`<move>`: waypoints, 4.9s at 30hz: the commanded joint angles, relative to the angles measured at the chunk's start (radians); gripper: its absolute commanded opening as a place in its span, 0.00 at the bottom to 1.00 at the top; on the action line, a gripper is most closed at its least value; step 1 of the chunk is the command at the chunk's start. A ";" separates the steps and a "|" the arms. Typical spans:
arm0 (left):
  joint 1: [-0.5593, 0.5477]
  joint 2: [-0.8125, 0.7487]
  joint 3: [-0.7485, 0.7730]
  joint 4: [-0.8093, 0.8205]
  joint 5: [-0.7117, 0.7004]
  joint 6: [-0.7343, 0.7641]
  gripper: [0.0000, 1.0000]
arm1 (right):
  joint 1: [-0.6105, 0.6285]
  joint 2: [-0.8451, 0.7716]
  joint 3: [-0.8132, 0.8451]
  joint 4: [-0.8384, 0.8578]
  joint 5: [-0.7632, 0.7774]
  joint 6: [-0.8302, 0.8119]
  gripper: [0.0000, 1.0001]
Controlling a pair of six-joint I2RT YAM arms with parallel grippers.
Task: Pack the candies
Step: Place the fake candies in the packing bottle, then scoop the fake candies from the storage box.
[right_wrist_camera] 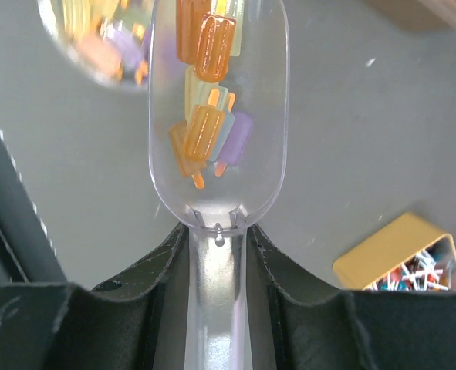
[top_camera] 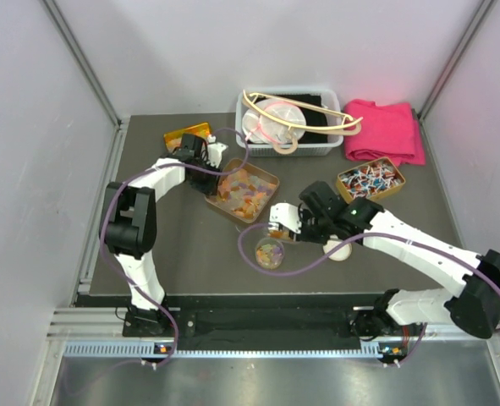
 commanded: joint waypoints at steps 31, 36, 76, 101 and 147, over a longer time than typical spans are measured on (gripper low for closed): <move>0.047 -0.021 0.100 -0.065 0.177 0.058 0.93 | 0.237 0.080 0.114 -0.145 0.388 -0.225 0.00; 0.055 -0.029 0.103 -0.071 0.177 0.058 0.93 | 0.262 0.100 0.118 -0.152 0.412 -0.241 0.00; 0.085 -0.024 0.114 -0.074 0.202 0.058 0.92 | 0.282 0.147 0.251 -0.020 0.589 -0.378 0.00; 0.087 0.001 0.079 -0.027 0.209 0.062 0.59 | 0.075 0.779 0.568 0.435 0.799 -0.741 0.00; 0.093 -0.025 0.166 -0.039 0.502 0.033 0.58 | 0.092 0.608 0.458 0.451 0.600 -0.379 0.00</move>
